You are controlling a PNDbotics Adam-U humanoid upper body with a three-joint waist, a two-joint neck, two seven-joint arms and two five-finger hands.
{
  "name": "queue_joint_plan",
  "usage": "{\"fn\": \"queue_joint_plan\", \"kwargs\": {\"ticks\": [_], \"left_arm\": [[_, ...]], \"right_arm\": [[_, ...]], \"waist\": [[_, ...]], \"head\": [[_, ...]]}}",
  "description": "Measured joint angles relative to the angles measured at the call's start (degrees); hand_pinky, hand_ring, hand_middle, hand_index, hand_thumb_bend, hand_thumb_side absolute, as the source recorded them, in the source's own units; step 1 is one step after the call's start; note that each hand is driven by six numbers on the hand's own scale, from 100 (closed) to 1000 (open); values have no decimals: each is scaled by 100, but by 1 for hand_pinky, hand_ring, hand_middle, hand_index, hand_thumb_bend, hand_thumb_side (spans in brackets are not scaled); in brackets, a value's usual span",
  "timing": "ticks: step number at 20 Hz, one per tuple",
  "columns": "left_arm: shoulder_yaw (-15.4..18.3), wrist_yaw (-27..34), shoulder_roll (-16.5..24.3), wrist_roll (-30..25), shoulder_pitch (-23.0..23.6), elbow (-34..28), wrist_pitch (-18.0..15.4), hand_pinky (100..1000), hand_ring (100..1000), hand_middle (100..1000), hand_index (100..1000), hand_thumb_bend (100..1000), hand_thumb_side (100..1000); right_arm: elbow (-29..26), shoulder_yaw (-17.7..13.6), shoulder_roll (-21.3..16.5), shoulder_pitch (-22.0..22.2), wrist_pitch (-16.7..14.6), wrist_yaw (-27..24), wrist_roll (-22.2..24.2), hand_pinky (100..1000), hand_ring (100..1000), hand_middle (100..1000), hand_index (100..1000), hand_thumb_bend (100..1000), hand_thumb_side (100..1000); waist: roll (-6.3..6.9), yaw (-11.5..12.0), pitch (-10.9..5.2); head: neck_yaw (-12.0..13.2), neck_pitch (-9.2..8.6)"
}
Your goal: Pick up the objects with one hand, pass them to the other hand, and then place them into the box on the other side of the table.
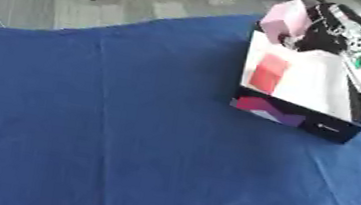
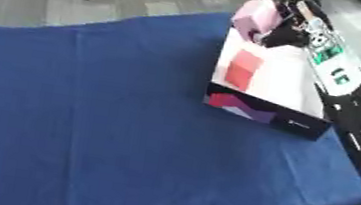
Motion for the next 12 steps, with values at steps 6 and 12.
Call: {"fn": "queue_joint_plan", "kwargs": {"ticks": [6, 12], "left_arm": [[25, 15, 23, 41, 6, -28, 6, 812, 759, 669, 815, 618, 536], [56, 25, 23, 72, 21, -31, 9, 813, 760, 669, 815, 617, 535]], "right_arm": [[95, -54, -146, 278, 3, 203, -1, 890, 722, 466, 571, 345, 100], [248, -89, -205, 403, 7, 539, 135, 888, 759, 580, 692, 399, 100]], "waist": [[0, -5, 0], [32, -4, 0]], "head": [[-106, 53], [-128, 55]]}}
